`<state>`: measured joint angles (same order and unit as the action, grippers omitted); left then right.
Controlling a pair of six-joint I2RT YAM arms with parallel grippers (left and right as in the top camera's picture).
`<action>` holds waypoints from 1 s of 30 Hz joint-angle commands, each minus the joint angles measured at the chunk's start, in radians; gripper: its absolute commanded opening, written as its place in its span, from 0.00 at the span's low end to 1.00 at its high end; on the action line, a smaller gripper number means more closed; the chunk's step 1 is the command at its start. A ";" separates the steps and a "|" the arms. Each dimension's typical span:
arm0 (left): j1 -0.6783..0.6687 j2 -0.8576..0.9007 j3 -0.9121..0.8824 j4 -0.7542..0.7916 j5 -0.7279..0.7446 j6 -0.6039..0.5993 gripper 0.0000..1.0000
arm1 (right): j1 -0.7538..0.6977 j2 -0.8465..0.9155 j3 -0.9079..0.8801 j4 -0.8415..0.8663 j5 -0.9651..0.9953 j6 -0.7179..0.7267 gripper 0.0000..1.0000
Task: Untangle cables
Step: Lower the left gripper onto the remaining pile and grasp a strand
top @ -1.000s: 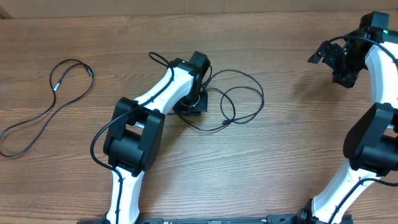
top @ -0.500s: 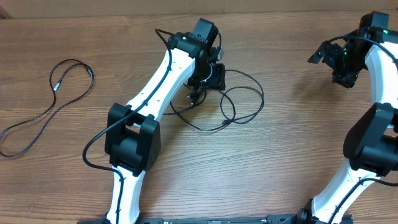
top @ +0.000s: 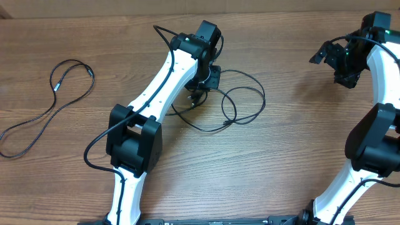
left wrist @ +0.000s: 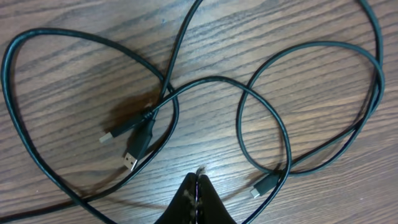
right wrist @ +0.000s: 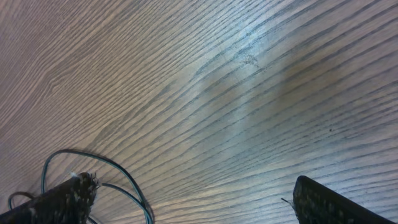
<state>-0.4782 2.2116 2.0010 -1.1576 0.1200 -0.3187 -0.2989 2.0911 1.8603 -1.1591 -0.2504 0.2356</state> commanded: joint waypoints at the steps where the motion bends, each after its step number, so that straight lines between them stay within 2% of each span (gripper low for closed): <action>1: -0.014 0.006 0.002 -0.014 -0.046 0.000 0.07 | -0.003 -0.003 0.011 0.005 0.007 0.003 1.00; 4: -0.014 0.006 -0.003 -0.033 -0.080 -0.005 0.09 | -0.003 -0.003 0.011 0.005 0.007 0.003 1.00; 6: -0.014 0.013 -0.003 -0.071 -0.144 -0.010 0.27 | -0.003 -0.003 0.011 0.005 0.007 0.003 1.00; 9: -0.013 0.021 -0.003 -0.119 -0.153 0.027 0.34 | -0.003 -0.003 0.011 0.005 0.007 0.003 1.00; 13: -0.013 0.040 -0.003 -0.174 -0.153 0.192 0.30 | -0.003 -0.003 0.011 0.005 0.007 0.003 1.00; 15: -0.013 0.053 -0.004 -0.182 -0.153 0.273 0.24 | -0.003 -0.003 0.011 0.005 0.007 0.003 1.00; 22: -0.013 0.091 -0.024 -0.192 -0.153 0.475 0.28 | -0.003 -0.003 0.011 0.005 0.007 0.003 1.00; 26: -0.011 0.091 -0.055 -0.195 -0.155 0.534 0.36 | -0.003 -0.003 0.011 0.006 0.007 0.003 1.00; 30: 0.005 0.091 -0.084 -0.172 -0.156 0.533 0.36 | -0.003 -0.003 0.011 0.006 0.007 0.003 1.00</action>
<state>-0.4847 2.2910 1.9396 -1.3430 -0.0280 0.1616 -0.2989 2.0911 1.8603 -1.1591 -0.2508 0.2352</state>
